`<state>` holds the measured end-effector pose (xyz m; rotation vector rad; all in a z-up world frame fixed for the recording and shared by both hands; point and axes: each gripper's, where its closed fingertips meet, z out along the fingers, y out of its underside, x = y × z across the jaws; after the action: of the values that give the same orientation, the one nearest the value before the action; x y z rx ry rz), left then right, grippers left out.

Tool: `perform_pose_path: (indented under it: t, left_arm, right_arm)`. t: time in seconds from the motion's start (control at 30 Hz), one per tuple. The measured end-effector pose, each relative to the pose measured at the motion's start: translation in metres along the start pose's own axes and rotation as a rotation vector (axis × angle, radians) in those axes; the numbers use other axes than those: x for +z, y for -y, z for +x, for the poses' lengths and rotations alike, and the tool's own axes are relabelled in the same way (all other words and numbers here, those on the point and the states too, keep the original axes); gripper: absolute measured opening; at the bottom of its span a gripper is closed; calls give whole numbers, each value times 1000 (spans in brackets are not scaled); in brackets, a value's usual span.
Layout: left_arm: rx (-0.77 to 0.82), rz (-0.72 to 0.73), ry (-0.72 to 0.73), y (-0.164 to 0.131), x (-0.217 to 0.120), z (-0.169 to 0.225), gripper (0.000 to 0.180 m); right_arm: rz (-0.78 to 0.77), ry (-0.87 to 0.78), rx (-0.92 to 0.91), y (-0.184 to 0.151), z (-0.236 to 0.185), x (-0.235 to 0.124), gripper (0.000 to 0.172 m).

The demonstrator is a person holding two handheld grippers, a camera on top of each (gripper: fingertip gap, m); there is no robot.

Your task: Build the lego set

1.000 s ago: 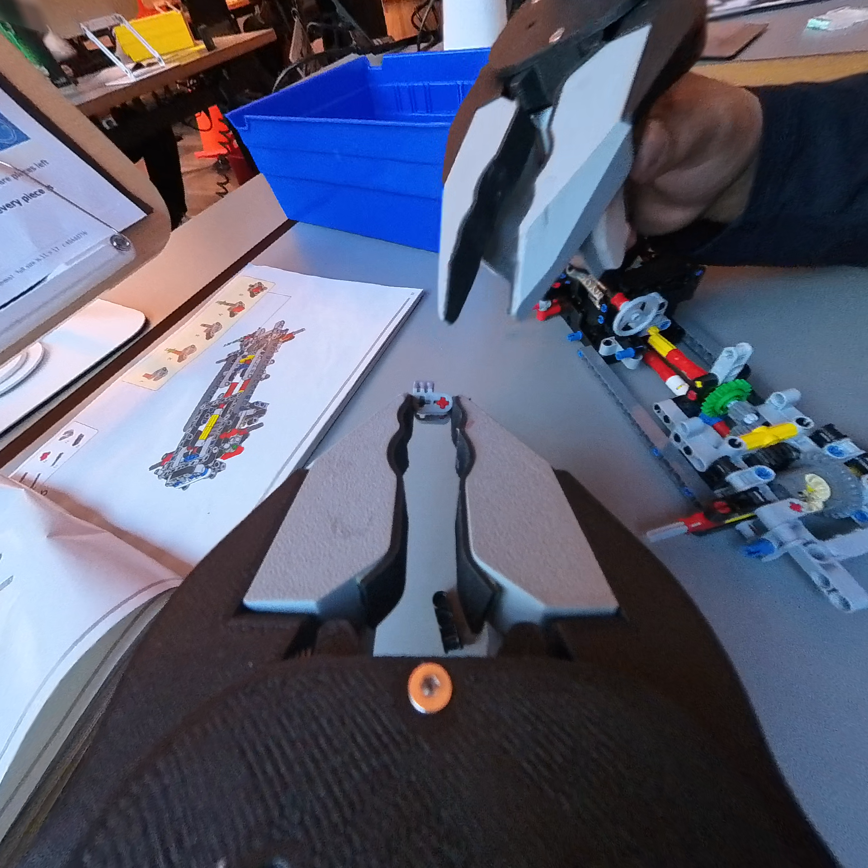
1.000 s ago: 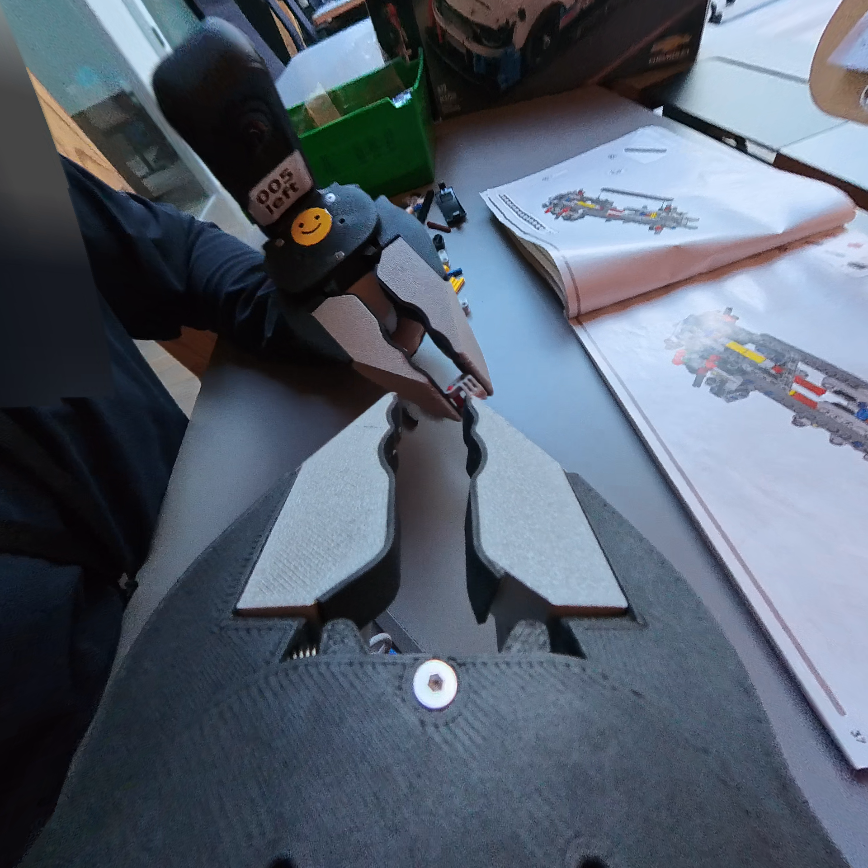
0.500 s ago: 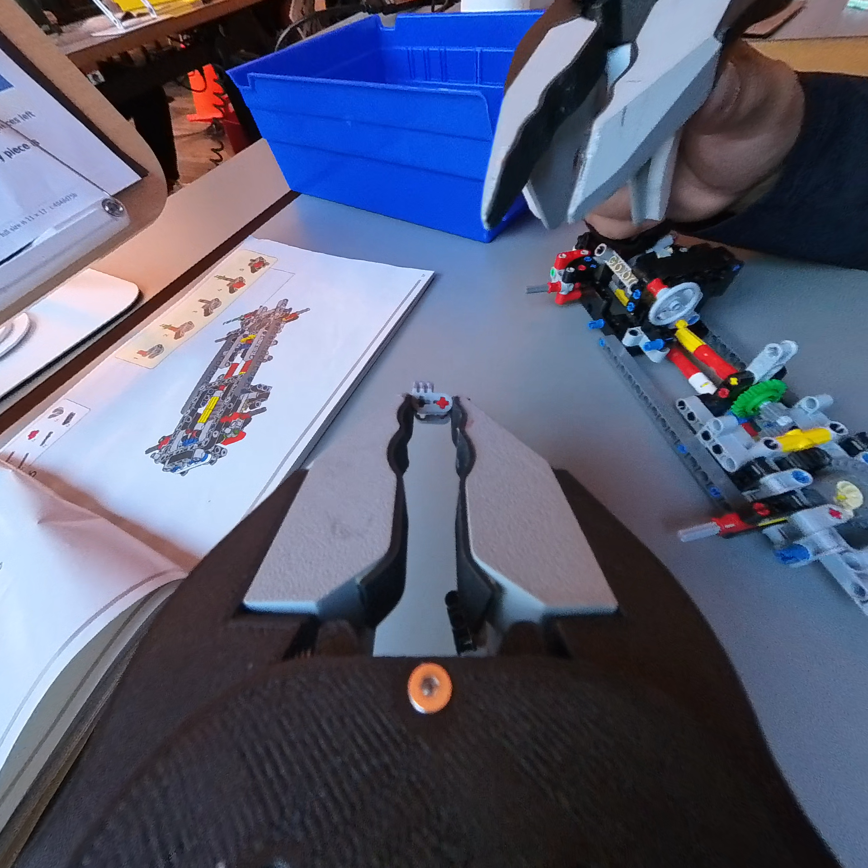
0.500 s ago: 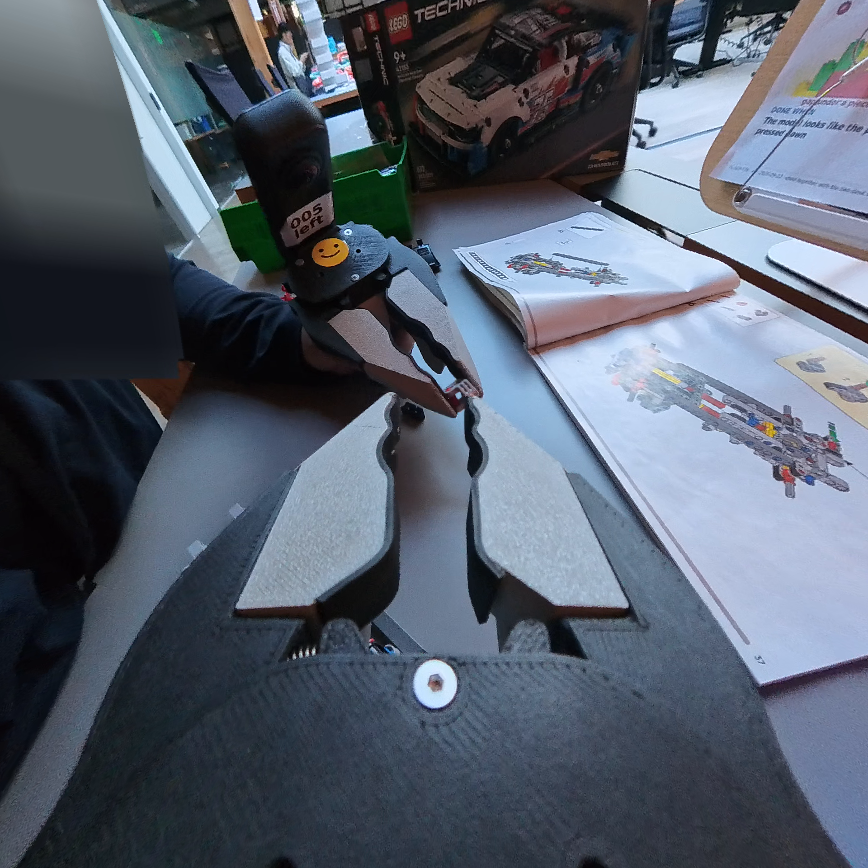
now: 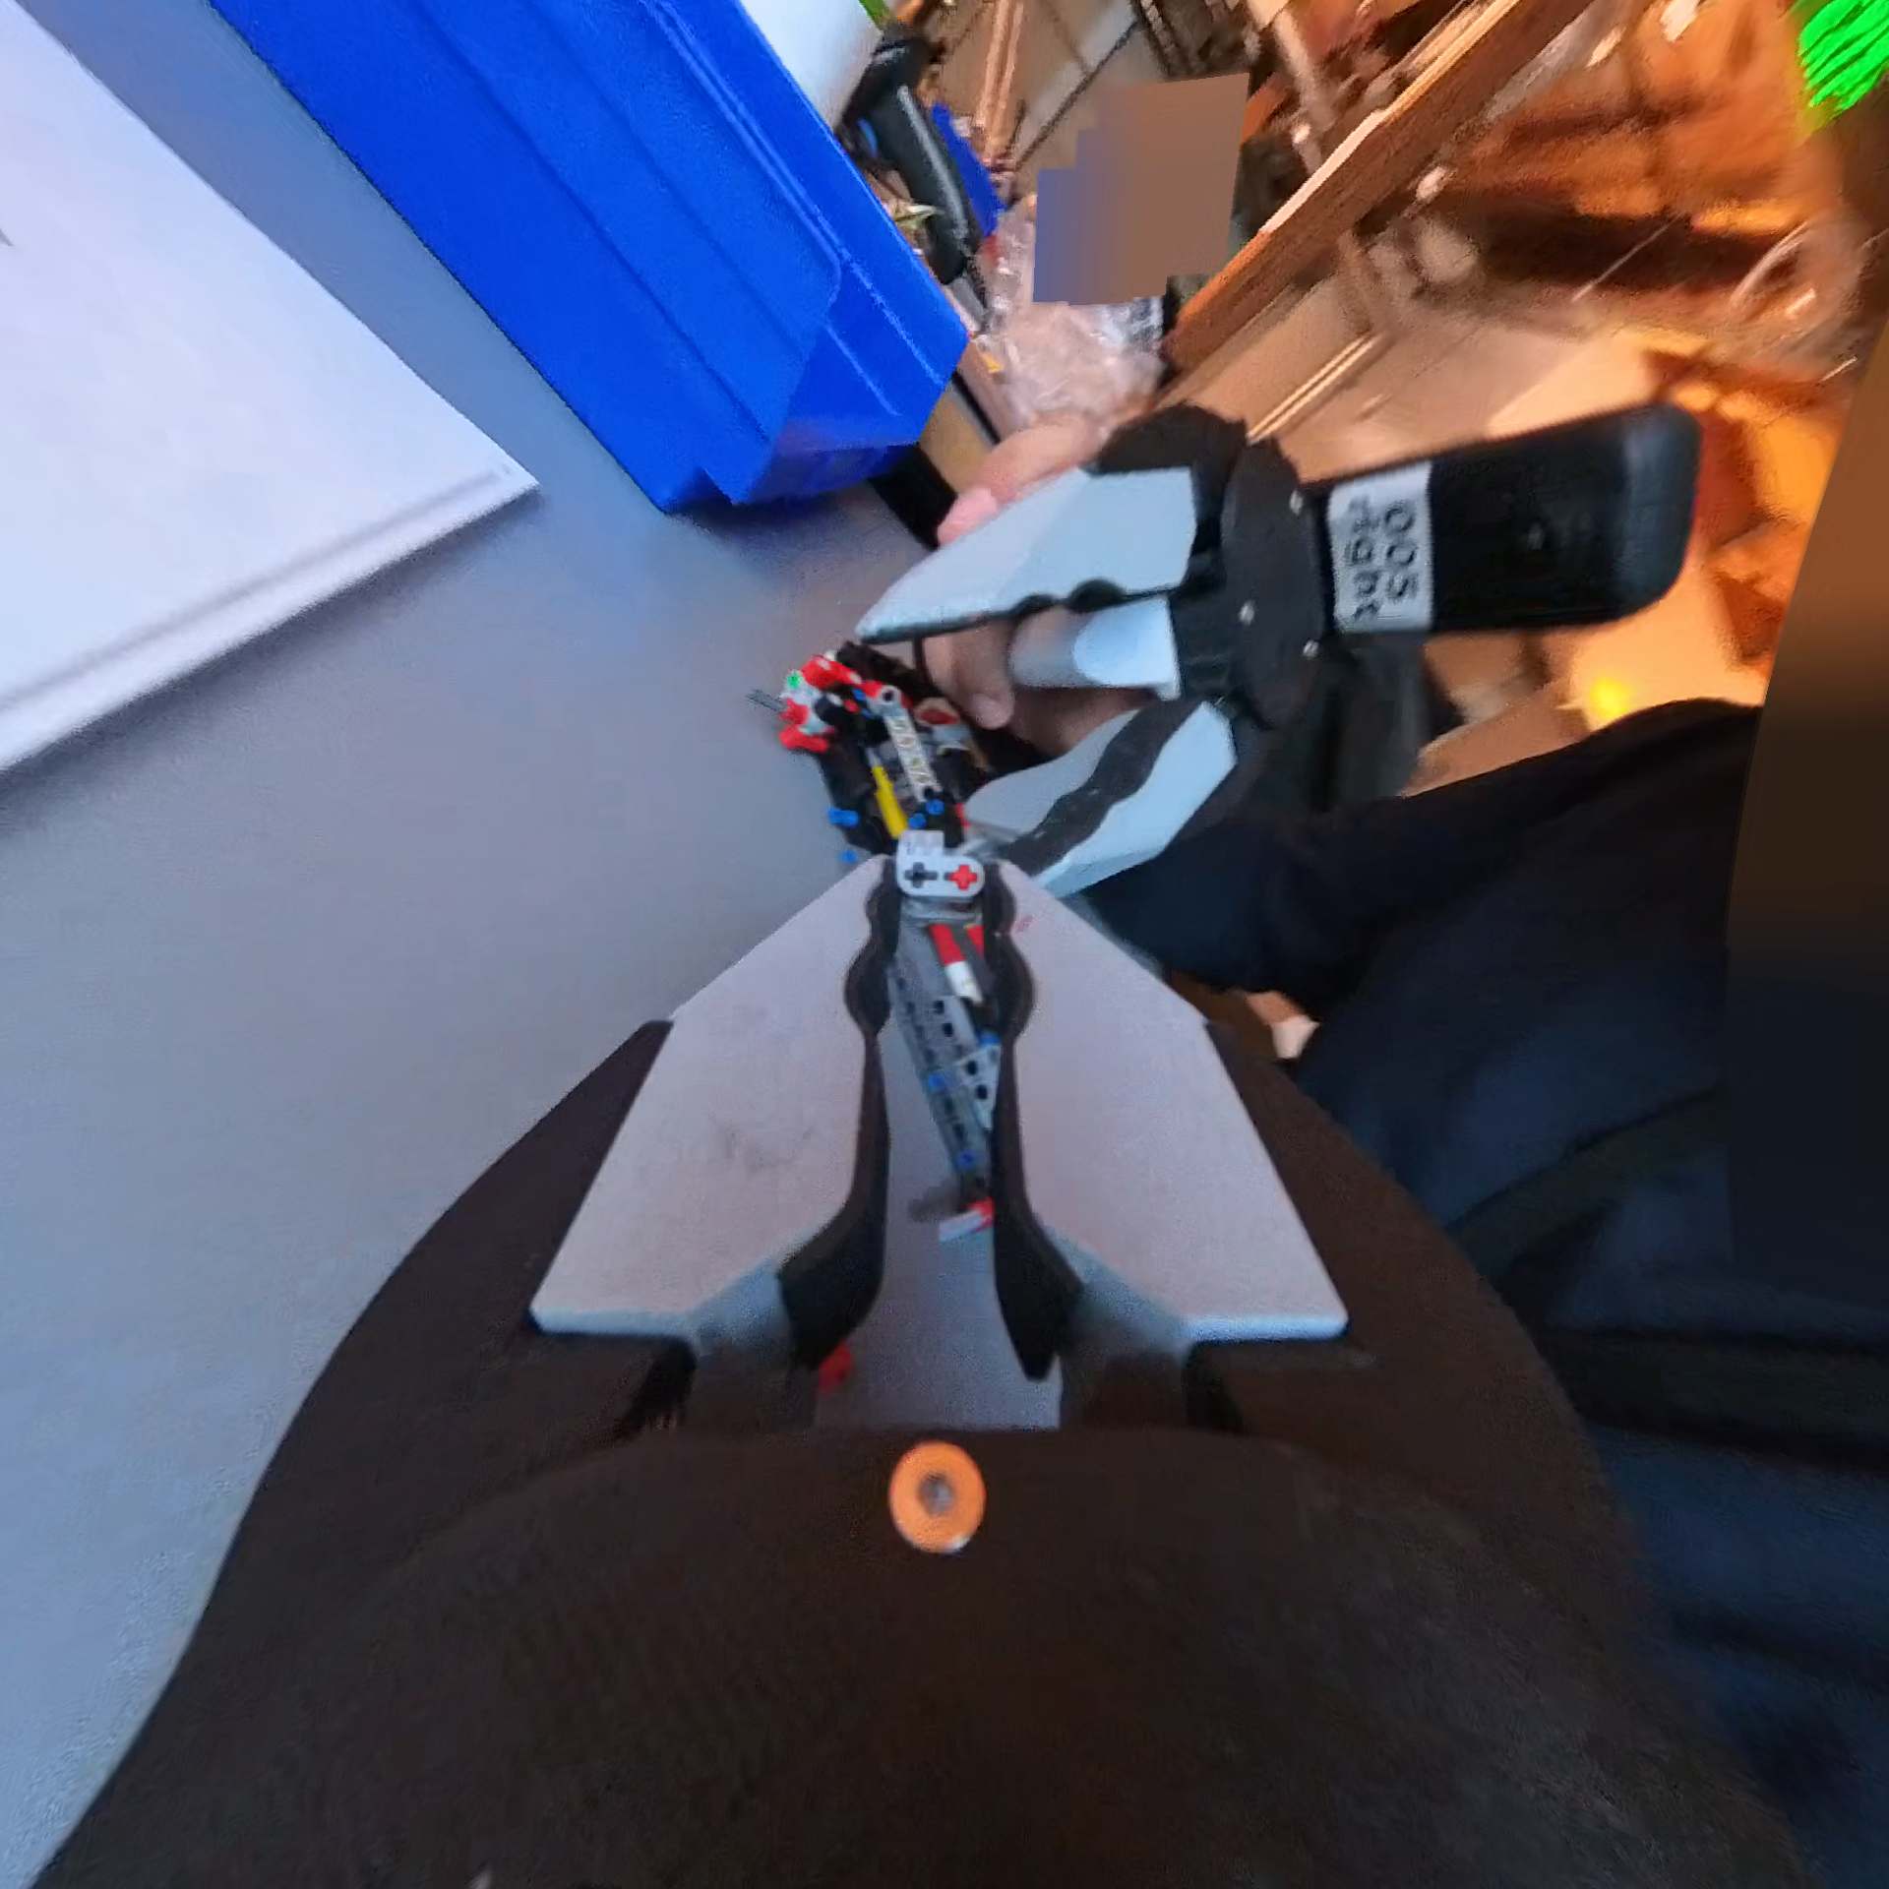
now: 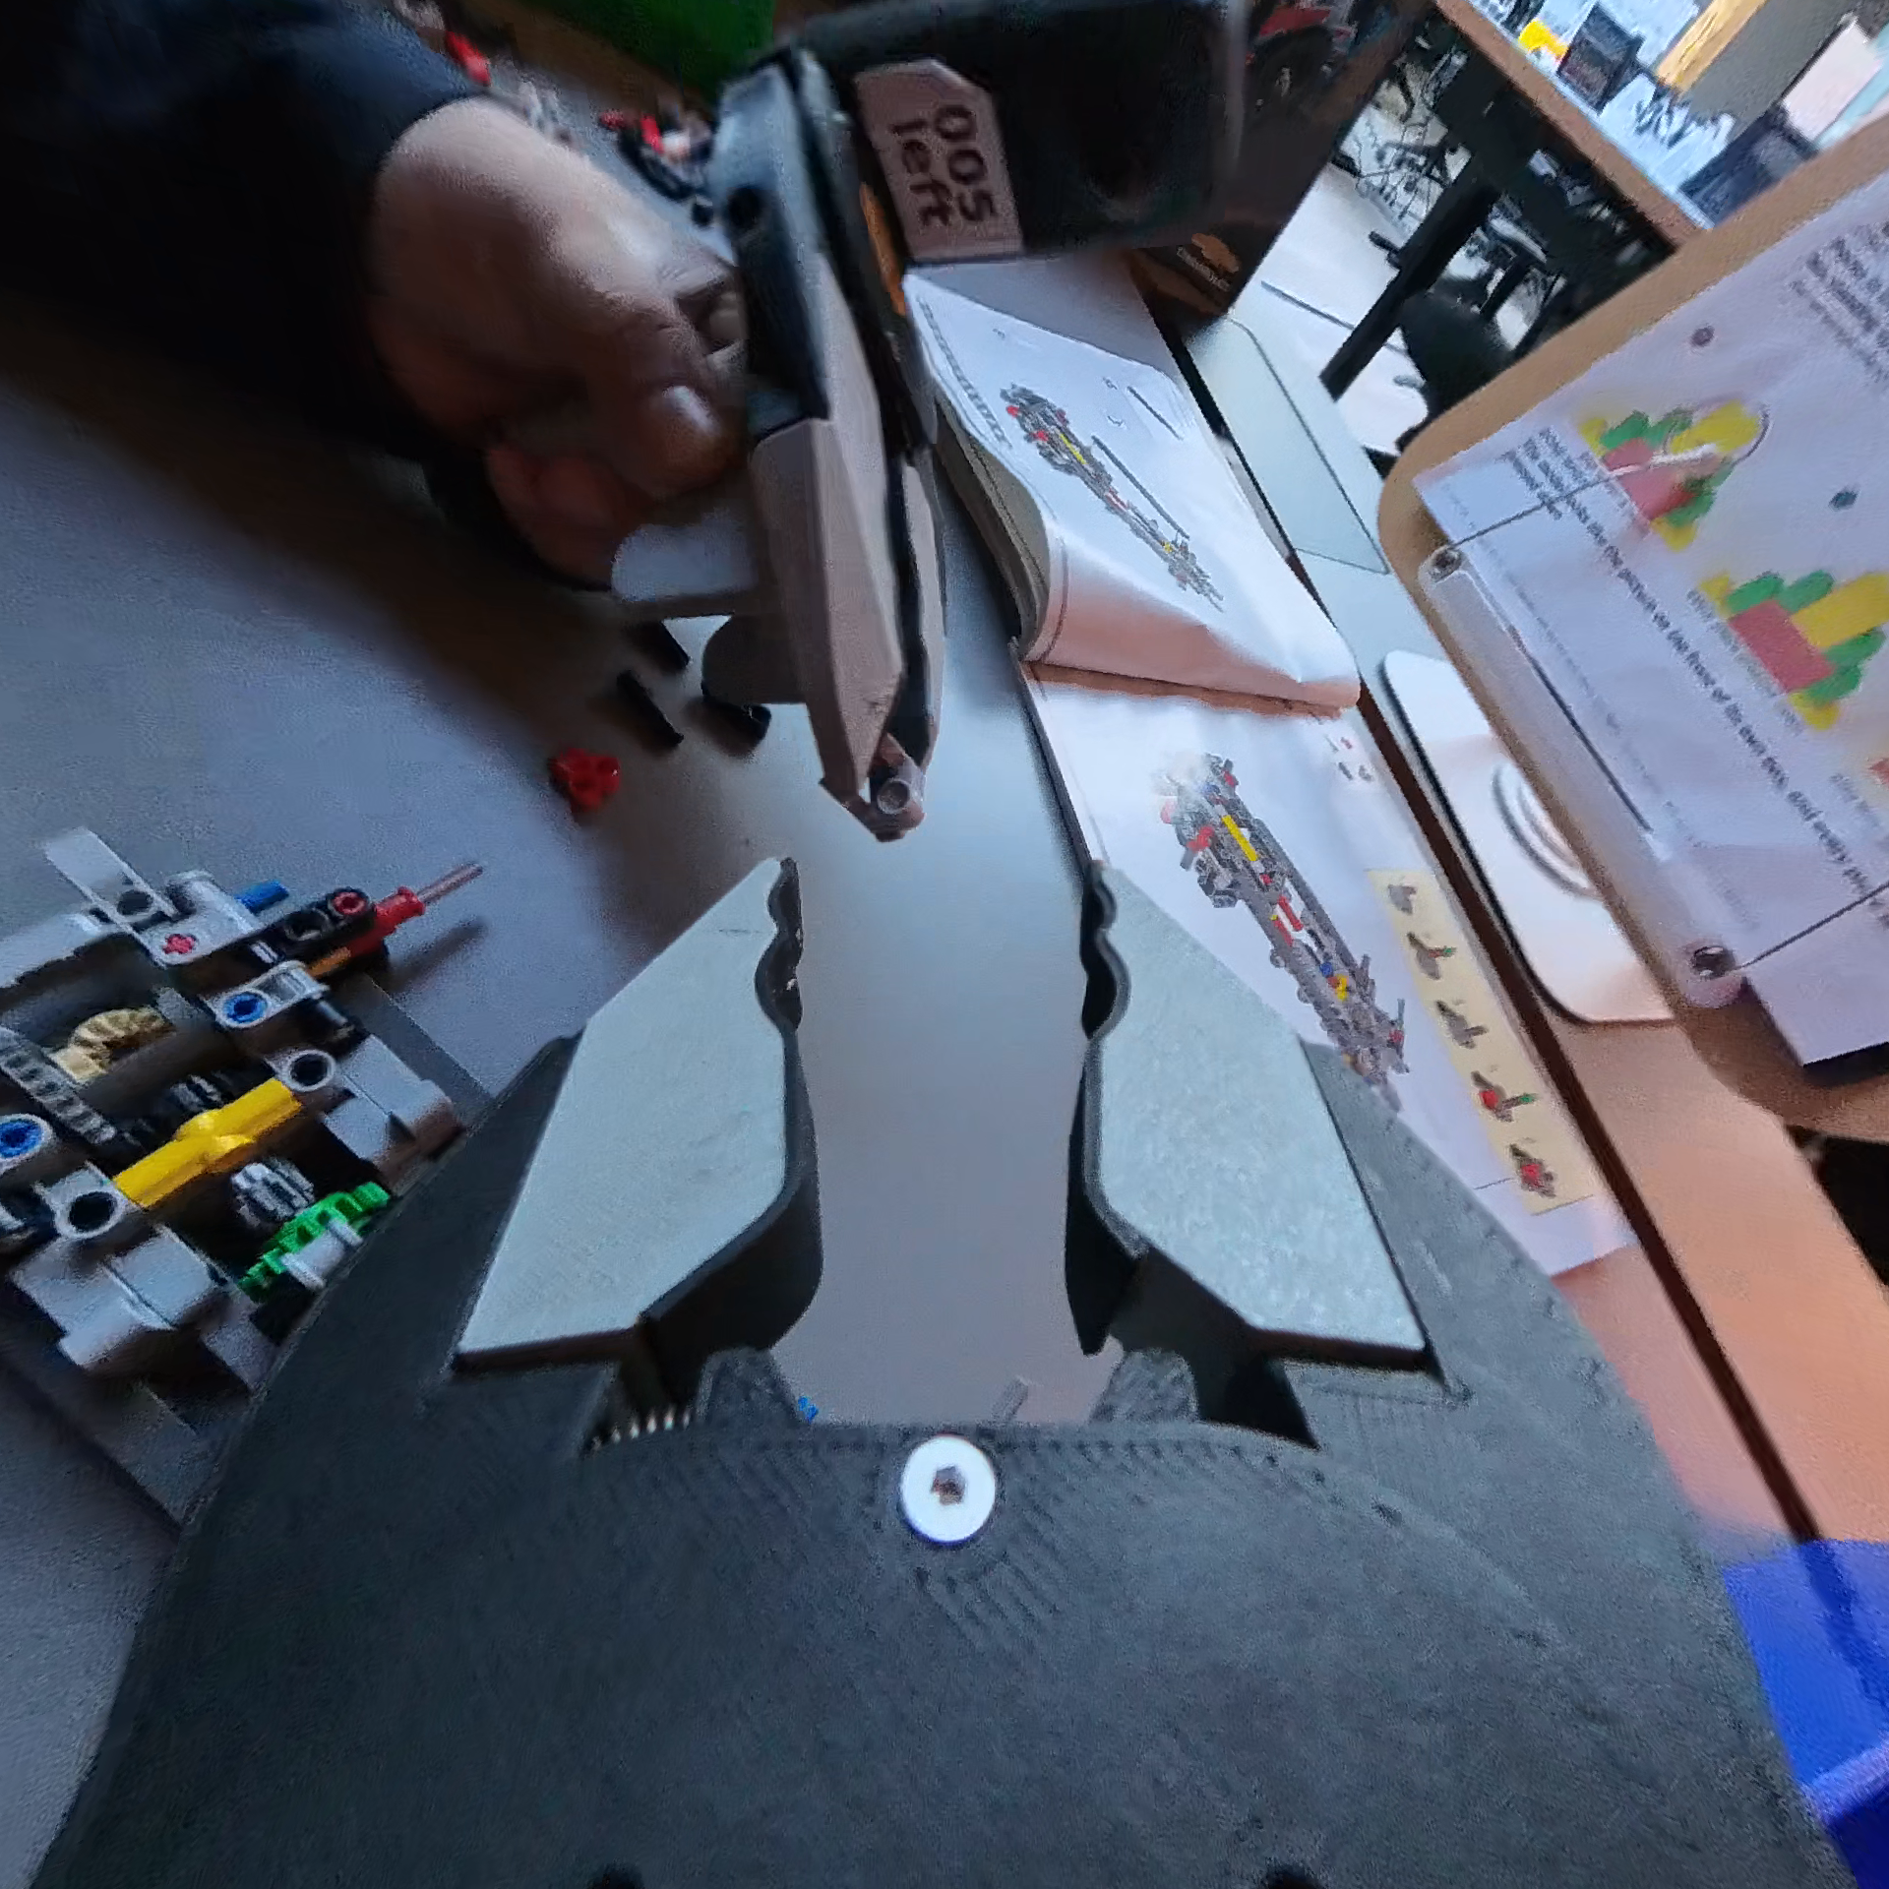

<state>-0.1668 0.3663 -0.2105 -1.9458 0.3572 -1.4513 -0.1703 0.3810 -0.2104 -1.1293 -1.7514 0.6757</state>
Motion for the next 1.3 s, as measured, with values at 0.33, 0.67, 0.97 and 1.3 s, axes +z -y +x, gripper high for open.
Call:
perform_pose_path:
  t: [0.33, 0.67, 0.97, 1.3]
  left_arm:
    - [-215, 11, -152, -4, 9, 14, 14]
    - [-444, 135, -321, 6, 2, 15, 13]
    - [-462, 120, -337, 2, 4, 14, 13]
    - [-14, 18, -83, -3, 11, 19, 14]
  right_arm:
    - [-8, -3, -82, 4, -12, 4, 38]
    - [37, 11, -35, 8, -12, 2, 26]
    - [68, 49, -24, 13, -17, 0, 13]
    - [87, 67, -47, 16, -24, -1, 16]
